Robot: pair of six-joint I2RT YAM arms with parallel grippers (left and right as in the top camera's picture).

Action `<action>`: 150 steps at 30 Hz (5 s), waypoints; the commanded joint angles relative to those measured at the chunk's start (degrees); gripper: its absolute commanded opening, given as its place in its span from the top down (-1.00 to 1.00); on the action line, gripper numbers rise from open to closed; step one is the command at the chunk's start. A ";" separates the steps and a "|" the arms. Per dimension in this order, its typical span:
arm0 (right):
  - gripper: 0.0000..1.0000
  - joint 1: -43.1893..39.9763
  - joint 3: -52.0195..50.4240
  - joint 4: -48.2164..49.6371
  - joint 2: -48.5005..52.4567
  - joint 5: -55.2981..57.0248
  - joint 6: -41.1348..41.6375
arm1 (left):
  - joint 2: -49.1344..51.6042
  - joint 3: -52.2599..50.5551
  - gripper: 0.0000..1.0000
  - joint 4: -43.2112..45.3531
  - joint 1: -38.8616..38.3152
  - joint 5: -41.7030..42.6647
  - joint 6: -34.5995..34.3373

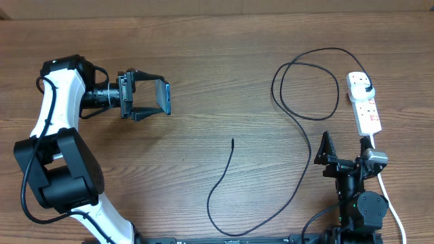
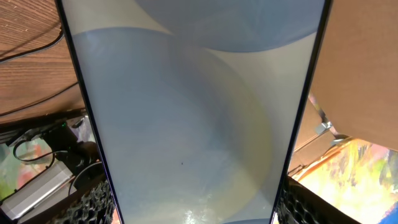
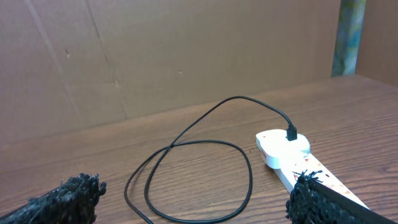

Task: Plug charger to phone and switch on socket
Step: 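Hold the phone raised in the left gripper, then move the right gripper toward the cable and the phone's bottom port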

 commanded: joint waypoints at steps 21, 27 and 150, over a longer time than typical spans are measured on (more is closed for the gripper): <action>-1.00 0.26 -0.59 0.33 -0.24 0.11 -0.24 | -2.16 1.25 0.92 -0.17 -0.44 0.09 1.11; -1.00 0.26 -0.59 0.33 -0.26 0.11 -0.24 | -2.16 1.25 0.92 -0.17 -0.44 0.24 1.09; -0.99 2.38 55.12 -22.97 79.76 -56.08 23.58 | -2.16 1.25 0.91 15.30 -16.00 -28.68 -34.64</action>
